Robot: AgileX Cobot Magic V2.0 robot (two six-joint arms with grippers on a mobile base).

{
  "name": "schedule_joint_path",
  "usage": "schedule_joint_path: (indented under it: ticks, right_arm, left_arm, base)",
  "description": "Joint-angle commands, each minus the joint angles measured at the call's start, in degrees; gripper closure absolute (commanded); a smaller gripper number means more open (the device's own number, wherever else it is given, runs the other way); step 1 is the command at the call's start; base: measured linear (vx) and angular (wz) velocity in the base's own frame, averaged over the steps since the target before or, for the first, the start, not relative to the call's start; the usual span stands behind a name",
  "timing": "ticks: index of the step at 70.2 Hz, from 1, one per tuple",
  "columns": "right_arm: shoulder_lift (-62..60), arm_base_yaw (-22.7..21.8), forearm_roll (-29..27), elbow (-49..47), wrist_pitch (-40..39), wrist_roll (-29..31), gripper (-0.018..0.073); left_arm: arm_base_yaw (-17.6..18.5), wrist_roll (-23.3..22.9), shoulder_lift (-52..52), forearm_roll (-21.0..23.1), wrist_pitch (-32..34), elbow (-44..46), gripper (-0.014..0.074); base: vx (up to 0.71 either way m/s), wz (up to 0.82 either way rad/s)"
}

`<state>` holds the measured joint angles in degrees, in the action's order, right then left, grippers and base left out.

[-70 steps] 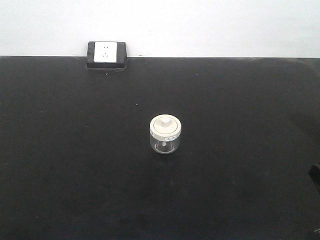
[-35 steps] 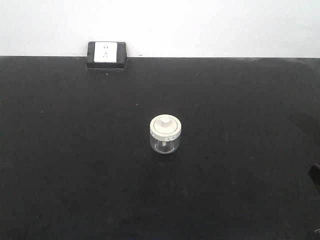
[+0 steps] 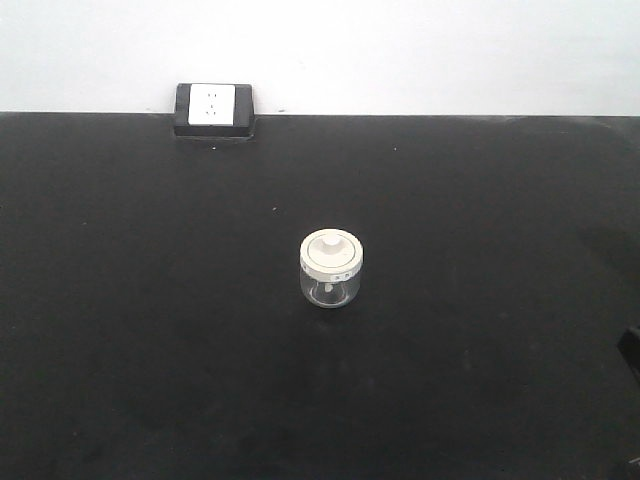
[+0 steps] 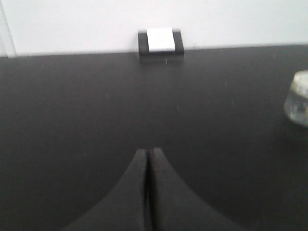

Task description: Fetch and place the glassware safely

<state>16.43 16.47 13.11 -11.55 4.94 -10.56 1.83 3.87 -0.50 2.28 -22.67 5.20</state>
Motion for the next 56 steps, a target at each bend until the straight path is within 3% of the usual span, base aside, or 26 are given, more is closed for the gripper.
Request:
schedule_joint_path:
  ticks: [1,12,56]
  right_arm:
    - [0.5,-0.3,0.6,-1.6,-4.0,0.6,0.0562]
    - [0.5,-0.3,0.6,-1.6,-4.1,0.6,0.0562]
    - [0.5,-0.3,0.6,-1.6,-4.1,0.6,0.0562]
  left_arm:
    - [0.1,-0.4,-0.8,0.8,6.4,-2.1,0.0603]
    - [0.1,-0.5,-0.9,0.8,15.6,-8.8,0.0603]
    - [0.1,-0.4,-0.9,0.7,13.9,-8.5,0.0603]
  base:
    - [0.00,0.01]
    - [0.00,0.00]
    - [0.00,0.00]
